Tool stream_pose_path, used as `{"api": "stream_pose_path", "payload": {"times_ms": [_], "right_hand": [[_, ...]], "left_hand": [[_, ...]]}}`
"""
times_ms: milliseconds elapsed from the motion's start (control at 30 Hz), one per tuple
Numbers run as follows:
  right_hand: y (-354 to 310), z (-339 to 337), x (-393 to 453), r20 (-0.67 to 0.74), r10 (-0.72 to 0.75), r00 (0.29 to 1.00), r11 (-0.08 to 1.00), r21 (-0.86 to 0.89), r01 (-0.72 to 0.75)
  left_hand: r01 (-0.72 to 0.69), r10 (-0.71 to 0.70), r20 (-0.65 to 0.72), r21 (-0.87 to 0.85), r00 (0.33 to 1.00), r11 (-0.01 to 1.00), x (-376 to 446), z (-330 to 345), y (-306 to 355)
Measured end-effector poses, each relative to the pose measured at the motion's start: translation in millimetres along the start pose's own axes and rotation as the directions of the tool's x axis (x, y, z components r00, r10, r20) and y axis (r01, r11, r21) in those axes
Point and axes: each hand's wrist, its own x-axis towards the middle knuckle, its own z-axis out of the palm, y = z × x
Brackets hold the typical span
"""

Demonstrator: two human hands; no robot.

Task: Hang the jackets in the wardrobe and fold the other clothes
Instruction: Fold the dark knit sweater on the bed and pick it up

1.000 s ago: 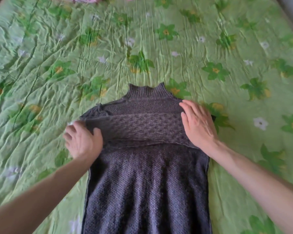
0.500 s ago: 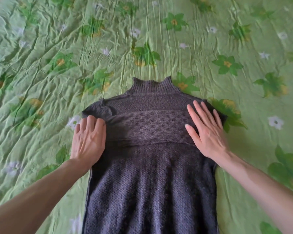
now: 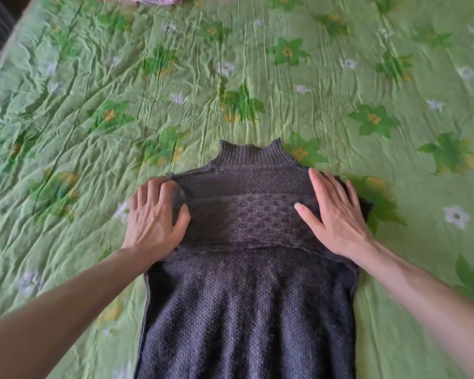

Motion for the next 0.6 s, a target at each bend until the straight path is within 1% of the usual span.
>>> {"api": "stream_pose_path", "payload": {"times_ms": [33,67,167,200,267,300,333,367,400,433,467,500,533,600], "right_hand": [[-3,-8,13,0.016,0.038,0.999,0.999,0.038,-0.039],[-7,-14,27,0.064,0.076,0.995,0.994,0.074,-0.08],[-20,-33,66,0.237,0.169,0.957,0.962,0.17,-0.213],[-24,-38,75,0.292,0.19,0.937,0.945,0.205,-0.255],[-31,-47,82,0.371,0.203,0.906,0.923,0.236,-0.304],[-32,-50,82,0.366,0.194,0.91,0.923,0.245,-0.295],[-32,-51,79,0.316,0.167,0.934,0.933,0.255,-0.253],[-31,-52,75,0.224,0.118,0.967,0.947,0.268,-0.177],[-28,-52,68,0.112,0.049,0.992,0.959,0.273,-0.078],[-24,-53,60,0.008,-0.03,1.0,0.965,0.26,0.027],[-19,-53,52,-0.075,-0.116,0.99,0.965,0.23,0.131],[-13,-51,42,-0.138,-0.204,0.969,0.961,0.162,0.225],[-9,-49,33,-0.179,-0.288,0.941,0.951,0.064,0.303],[0,-40,15,-0.206,-0.416,0.886,0.909,-0.124,0.398]], "left_hand": [[-0.013,0.013,0.011,-0.023,1.0,1.0,12,-2,7],[-0.02,0.023,0.061,-0.041,0.998,0.999,26,-4,13],[0.01,0.013,0.294,-0.076,0.956,0.997,65,-6,27],[0.016,0.007,0.34,-0.065,0.941,0.998,75,-7,31],[0.014,-0.001,0.363,-0.032,0.932,0.999,88,-12,36],[0.0,0.014,0.353,-0.038,0.936,0.999,89,-16,37],[-0.03,0.048,0.332,-0.059,0.942,0.998,88,-18,36],[-0.077,0.101,0.289,-0.091,0.952,0.993,83,-19,35],[-0.144,0.169,0.224,-0.123,0.96,0.982,76,-20,31],[-0.225,0.245,0.149,-0.14,0.958,0.964,67,-20,26],[-0.313,0.325,0.082,-0.133,0.942,0.94,59,-19,20],[-0.396,0.401,0.035,-0.103,0.915,0.912,51,-19,14],[-0.469,0.47,0.015,-0.056,0.882,0.882,43,-17,8],[-0.582,0.581,0.04,0.037,0.813,0.813,31,-12,-2]]}}
